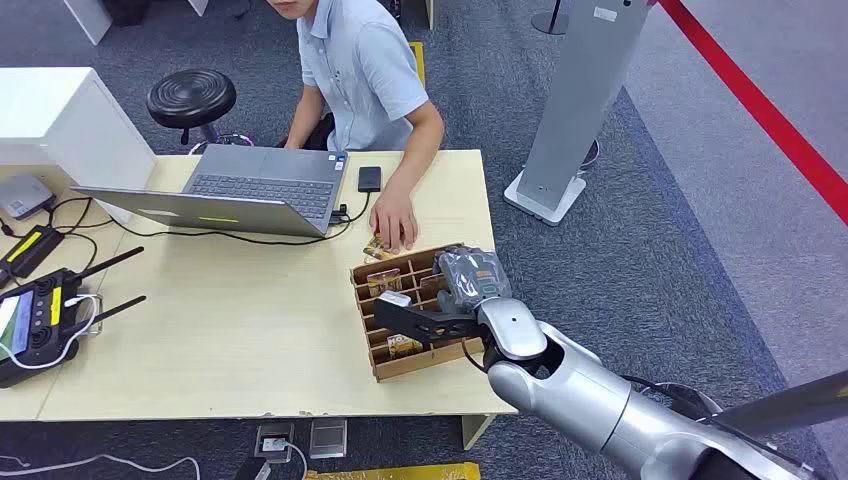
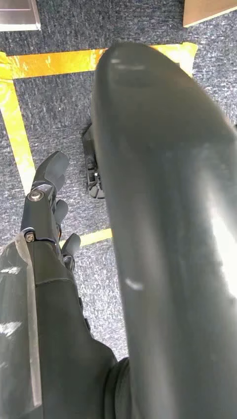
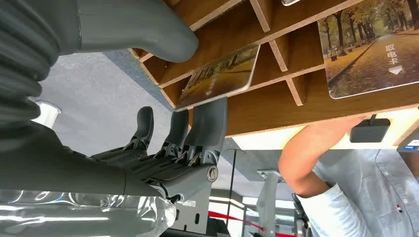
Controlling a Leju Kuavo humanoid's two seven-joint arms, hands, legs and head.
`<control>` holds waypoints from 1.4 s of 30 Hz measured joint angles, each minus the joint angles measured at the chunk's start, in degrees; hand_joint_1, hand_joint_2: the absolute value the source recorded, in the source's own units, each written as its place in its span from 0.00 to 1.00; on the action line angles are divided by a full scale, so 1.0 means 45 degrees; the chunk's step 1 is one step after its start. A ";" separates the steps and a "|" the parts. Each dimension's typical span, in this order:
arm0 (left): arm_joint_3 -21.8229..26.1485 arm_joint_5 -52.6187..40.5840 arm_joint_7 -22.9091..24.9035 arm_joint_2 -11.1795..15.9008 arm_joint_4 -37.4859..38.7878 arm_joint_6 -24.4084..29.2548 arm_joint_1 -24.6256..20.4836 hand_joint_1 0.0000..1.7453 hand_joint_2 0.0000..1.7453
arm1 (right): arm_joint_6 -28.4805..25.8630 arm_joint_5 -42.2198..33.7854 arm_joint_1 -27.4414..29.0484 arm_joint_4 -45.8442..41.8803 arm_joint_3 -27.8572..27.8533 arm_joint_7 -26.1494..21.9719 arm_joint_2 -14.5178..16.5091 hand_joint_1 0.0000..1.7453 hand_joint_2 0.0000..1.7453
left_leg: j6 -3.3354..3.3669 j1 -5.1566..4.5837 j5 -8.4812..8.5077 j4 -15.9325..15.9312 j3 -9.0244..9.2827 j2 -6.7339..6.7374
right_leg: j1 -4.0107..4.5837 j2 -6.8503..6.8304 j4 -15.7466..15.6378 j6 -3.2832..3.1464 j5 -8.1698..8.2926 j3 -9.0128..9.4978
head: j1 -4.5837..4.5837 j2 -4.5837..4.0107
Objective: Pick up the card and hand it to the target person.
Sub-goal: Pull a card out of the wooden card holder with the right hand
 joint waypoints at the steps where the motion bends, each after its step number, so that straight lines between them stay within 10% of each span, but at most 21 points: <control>1: 0.0000 -0.0001 0.0000 0.0000 0.0000 -0.0001 -0.0002 0.00 0.00 | 0.0000 0.0000 0.0000 0.0000 0.0000 0.0000 0.0000 0.59 1.00 | 0.0000 0.0000 0.0000 0.0000 0.0000 0.0000 | 0.0000 0.0000 0.0000 0.0000 0.0000 0.0000 | 0.0000 0.0000; 15: 0.0000 -0.0024 0.0029 0.0005 0.0000 0.0002 -0.0056 0.00 0.00 | -0.0079 0.0006 -0.0010 0.0000 -0.0013 0.0000 0.0000 0.86 1.00 | 0.0000 0.0000 0.0000 0.0000 0.0001 0.0000 | 0.0000 0.0000 0.0000 0.0000 0.0000 0.0000 | -0.0006 0.0000; 19: -0.0001 -0.0085 0.0074 0.0005 0.0000 0.0055 -0.0061 0.00 1.00 | -0.0104 0.0009 -0.0017 0.0000 -0.0017 0.0013 0.0000 0.97 1.00 | 0.0000 0.0000 0.0000 0.0000 0.0002 0.0000 | 0.0000 0.0000 0.0000 0.0000 0.0000 0.0000 | -0.0002 0.0000; 42: -0.0126 -0.0129 0.0112 0.0115 0.0000 0.0278 -0.0026 0.00 1.00 | 0.0857 -0.1576 -0.0441 -0.1251 -0.0473 0.0582 -0.0312 0.97 1.00 | 0.0000 0.0000 0.0001 0.0000 0.0005 0.0003 | 0.0000 0.0003 0.0001 0.0000 0.0001 0.0000 | -0.0004 0.0000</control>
